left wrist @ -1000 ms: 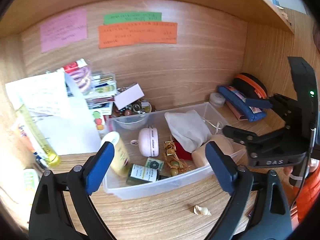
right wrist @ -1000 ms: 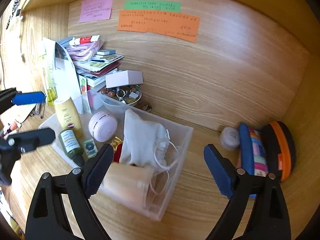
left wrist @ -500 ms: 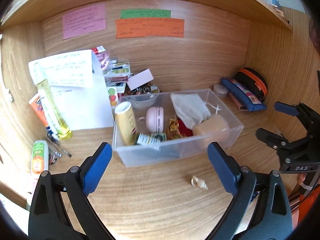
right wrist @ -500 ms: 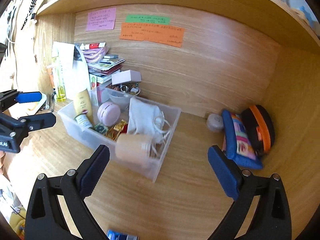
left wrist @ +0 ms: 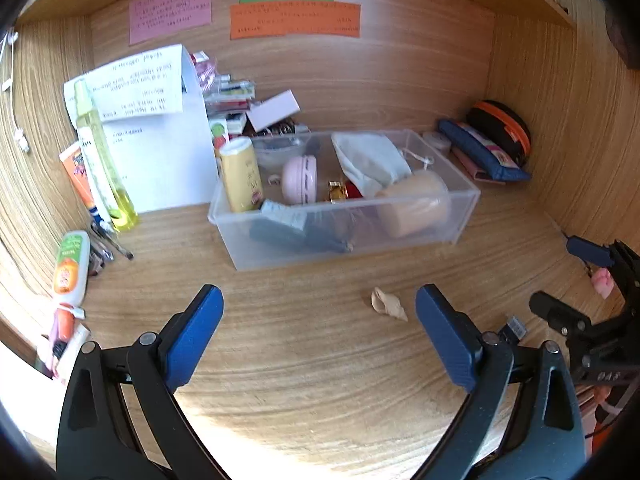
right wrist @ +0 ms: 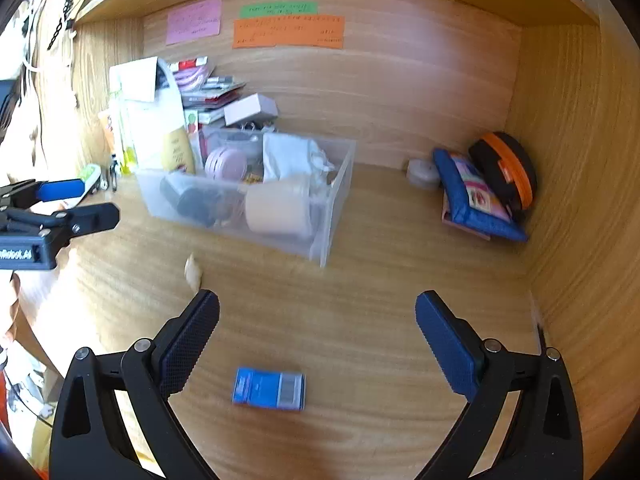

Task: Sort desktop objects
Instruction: 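Grasp the blue card with the right tool while the left tool grasps the seashell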

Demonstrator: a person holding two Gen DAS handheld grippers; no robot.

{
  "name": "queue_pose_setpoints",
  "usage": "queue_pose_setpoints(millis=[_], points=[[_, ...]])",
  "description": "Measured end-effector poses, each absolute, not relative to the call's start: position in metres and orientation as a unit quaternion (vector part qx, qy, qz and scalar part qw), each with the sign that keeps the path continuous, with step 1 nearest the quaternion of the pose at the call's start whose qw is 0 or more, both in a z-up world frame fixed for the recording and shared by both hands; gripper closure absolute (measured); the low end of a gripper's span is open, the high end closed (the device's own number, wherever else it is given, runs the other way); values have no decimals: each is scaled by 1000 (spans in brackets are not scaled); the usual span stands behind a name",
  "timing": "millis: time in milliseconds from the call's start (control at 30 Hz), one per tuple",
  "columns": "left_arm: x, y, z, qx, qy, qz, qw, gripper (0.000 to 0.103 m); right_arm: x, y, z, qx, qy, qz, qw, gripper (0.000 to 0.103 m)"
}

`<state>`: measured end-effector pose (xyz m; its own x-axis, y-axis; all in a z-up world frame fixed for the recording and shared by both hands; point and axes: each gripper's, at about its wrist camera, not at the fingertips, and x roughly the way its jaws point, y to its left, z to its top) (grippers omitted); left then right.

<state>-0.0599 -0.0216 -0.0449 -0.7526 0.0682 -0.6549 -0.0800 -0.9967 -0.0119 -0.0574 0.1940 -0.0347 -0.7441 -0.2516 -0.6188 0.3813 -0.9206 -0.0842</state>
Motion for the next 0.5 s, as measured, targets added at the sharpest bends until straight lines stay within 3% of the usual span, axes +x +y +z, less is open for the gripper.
queue_pose_setpoints(millis=[267,500], points=[[-58,-9,-75,-380,6,923,56,5,-36,196,-60,339,103,-918,179,7],[-61,3,-96,-404,17,912,65,5,-34,198,-80,369,94,-904,195,27]])
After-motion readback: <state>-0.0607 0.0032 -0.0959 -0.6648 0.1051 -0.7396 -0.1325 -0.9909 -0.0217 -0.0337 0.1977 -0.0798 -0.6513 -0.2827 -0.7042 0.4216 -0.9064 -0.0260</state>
